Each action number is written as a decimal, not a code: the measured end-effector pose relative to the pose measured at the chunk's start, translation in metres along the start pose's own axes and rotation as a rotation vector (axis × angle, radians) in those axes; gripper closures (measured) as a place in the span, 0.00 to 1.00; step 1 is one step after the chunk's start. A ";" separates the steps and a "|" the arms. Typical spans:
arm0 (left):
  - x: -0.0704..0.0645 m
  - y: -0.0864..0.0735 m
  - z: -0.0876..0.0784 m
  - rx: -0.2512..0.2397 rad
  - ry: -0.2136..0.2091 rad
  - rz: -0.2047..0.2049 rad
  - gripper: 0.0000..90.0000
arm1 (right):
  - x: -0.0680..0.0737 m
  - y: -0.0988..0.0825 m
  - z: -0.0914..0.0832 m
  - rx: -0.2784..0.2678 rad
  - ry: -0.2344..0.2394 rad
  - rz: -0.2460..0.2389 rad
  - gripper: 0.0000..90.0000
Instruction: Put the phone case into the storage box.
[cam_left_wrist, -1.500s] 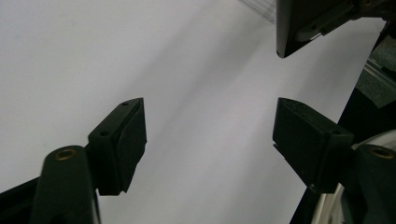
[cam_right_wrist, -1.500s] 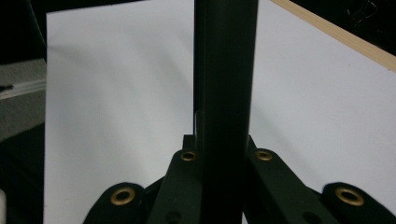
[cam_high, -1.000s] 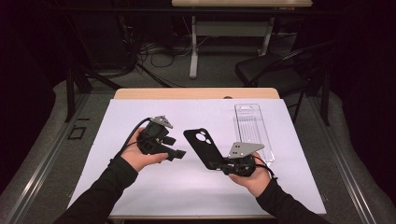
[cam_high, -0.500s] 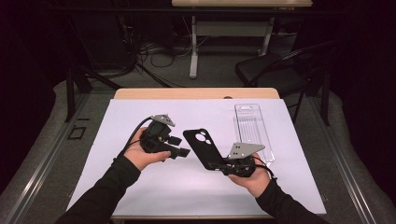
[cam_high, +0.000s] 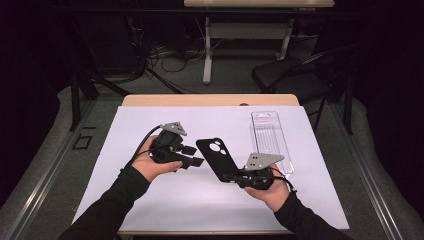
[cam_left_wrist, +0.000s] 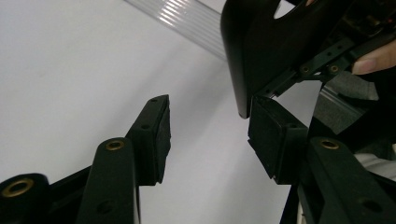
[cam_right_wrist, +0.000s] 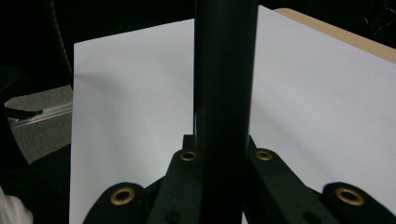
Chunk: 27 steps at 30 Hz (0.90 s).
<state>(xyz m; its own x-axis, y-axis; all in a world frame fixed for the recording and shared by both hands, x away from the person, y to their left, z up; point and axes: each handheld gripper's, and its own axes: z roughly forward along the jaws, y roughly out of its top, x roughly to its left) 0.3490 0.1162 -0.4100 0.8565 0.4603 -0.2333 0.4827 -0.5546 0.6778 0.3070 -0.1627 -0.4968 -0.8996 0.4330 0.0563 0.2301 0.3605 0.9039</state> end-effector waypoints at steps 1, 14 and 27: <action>0.000 0.000 0.000 -0.008 -0.008 0.004 0.55 | 0.000 0.000 0.000 0.000 0.001 0.000 0.98; 0.004 0.002 0.003 -0.060 -0.099 0.000 0.60 | 0.000 0.000 0.001 -0.007 0.012 0.004 0.98; 0.003 0.006 0.007 -0.084 -0.125 0.005 0.61 | 0.001 0.000 0.003 -0.013 0.024 0.003 0.98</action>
<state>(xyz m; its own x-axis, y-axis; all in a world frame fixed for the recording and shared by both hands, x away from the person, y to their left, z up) 0.3557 0.1094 -0.4113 0.8773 0.3652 -0.3115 0.4662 -0.4942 0.7338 0.3071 -0.1598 -0.4985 -0.9076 0.4141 0.0690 0.2282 0.3486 0.9091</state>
